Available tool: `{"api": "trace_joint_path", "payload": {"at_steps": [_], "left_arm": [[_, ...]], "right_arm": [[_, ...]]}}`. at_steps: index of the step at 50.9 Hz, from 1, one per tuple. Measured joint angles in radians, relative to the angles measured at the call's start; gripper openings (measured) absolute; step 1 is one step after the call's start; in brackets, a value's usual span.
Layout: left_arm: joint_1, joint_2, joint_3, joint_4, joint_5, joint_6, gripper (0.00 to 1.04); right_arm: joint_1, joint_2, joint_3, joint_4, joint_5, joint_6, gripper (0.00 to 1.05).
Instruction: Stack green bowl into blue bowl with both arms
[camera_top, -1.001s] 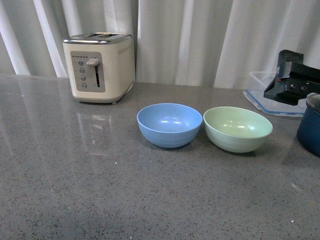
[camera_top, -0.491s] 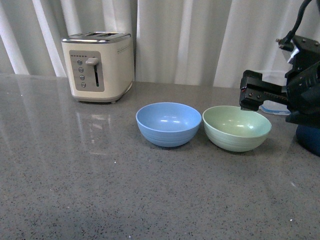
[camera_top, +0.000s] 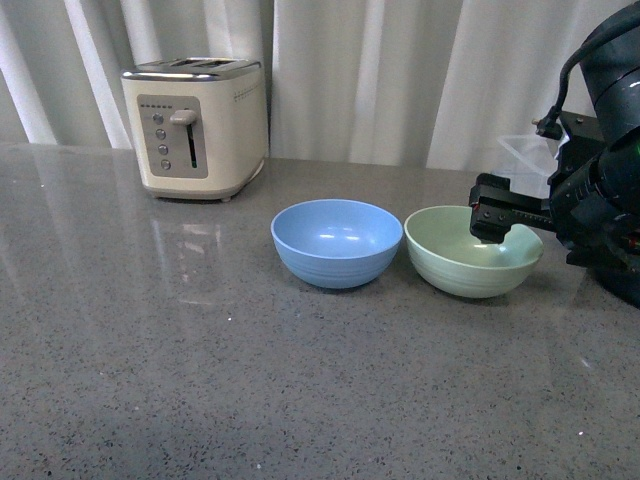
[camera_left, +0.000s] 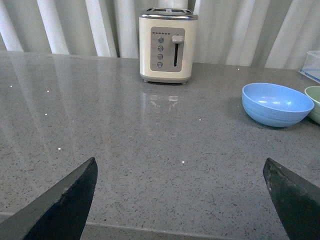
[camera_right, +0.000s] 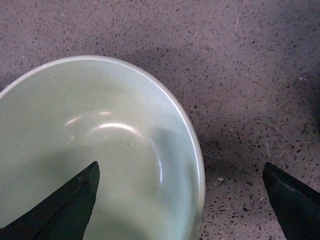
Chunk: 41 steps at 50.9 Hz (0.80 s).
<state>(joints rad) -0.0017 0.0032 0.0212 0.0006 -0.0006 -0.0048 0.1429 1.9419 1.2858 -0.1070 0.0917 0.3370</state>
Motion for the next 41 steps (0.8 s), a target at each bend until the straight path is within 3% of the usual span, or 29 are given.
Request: {"api": "trace_joint_path", "payload": {"at_steps": [28,41], "left_arm": [[0.0,0.0,0.0,0.0,0.0,0.0,0.98],[0.0,0.0,0.0,0.0,0.0,0.0,0.98]], "right_arm": [[0.0,0.027,0.024,-0.015,0.033,-0.001,0.01],[-0.011,-0.045,-0.024,-0.007,0.055,-0.04,0.01]]}}
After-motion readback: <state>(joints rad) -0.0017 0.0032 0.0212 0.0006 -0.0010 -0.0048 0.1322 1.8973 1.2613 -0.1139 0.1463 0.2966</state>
